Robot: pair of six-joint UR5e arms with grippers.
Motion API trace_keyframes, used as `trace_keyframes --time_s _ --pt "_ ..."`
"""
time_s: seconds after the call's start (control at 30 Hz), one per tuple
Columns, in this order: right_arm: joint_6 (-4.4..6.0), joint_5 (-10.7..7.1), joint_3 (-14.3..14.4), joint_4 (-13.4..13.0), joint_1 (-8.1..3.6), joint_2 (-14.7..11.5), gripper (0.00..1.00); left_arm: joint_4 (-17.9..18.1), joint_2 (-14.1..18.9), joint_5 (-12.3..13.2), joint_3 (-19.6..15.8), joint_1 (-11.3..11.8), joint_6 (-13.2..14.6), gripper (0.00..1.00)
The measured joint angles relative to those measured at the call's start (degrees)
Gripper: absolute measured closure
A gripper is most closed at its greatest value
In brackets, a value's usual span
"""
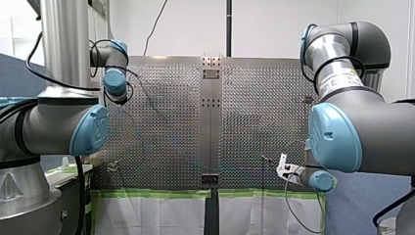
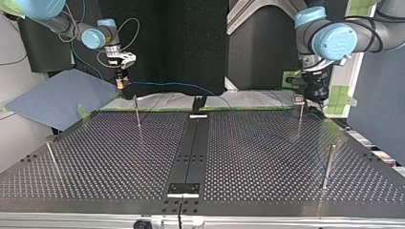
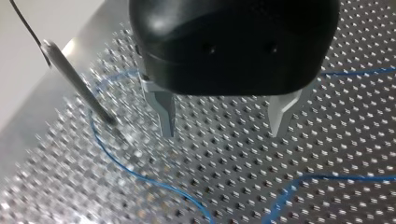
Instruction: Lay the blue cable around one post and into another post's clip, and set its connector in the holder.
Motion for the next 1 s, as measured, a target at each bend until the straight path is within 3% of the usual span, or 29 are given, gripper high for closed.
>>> trace_keyframes --time_s 0.53,1.0 --pt "-0.14 -0.04 0.0 0.12 0.03 0.0 1.0 -7.3 7.3 0.13 7.15 -0.81 7.3 0.0" --pt "-0.04 0.0 -0.24 0.52 0.08 0.0 1.0 -13.87 13.75 5.95 13.72 -0.66 13.87 0.0"
